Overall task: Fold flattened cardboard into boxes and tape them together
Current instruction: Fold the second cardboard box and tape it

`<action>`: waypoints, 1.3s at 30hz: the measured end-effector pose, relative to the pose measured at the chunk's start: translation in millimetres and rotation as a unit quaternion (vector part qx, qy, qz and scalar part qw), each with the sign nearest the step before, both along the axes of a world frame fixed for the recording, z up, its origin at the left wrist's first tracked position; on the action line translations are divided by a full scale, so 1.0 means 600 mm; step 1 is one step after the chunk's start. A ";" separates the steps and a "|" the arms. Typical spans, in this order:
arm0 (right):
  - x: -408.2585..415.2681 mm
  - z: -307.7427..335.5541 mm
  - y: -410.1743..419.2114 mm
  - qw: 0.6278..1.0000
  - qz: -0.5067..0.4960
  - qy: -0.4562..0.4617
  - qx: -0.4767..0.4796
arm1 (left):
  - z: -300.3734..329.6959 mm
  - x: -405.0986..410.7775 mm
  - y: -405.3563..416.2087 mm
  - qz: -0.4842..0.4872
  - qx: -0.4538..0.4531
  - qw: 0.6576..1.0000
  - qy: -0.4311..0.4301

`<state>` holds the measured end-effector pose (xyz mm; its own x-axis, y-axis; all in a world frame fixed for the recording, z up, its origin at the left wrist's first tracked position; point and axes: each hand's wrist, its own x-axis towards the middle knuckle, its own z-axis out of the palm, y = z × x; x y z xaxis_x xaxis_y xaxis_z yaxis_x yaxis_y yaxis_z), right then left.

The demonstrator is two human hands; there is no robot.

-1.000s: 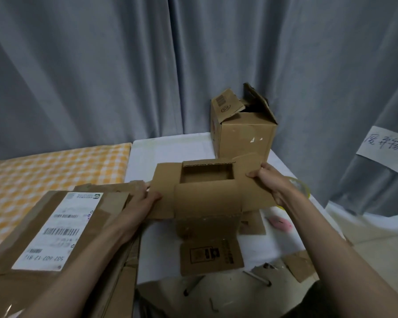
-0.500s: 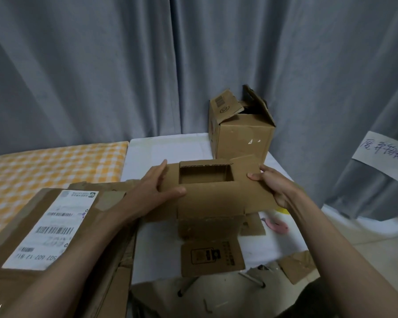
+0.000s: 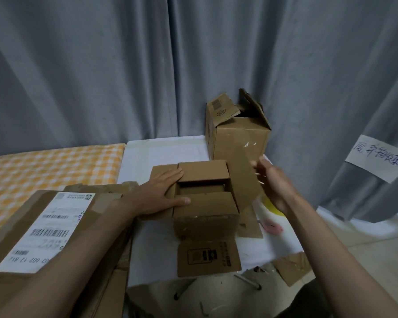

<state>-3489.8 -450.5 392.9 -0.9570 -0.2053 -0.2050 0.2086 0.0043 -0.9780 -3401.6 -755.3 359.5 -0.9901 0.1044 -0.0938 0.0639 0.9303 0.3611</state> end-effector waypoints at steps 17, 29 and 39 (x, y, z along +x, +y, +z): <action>0.050 -0.083 -0.090 0.842 0.153 0.296 0.425 | 0.034 -0.013 0.002 0.205 0.414 0.881 0.103; 0.030 -0.085 -0.067 0.843 0.218 0.316 0.377 | -0.008 0.016 0.053 -0.057 -0.019 0.997 0.049; -0.001 -0.068 -0.060 0.835 0.290 0.354 0.305 | -0.013 0.052 0.069 -0.160 -0.021 0.983 0.092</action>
<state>-3490.2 -486.2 352.4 -0.6583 -0.7407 0.1344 -0.6314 0.4462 -0.6342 -3370.3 -713.9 351.7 -0.9081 0.4126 0.0720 0.4156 0.8662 0.2776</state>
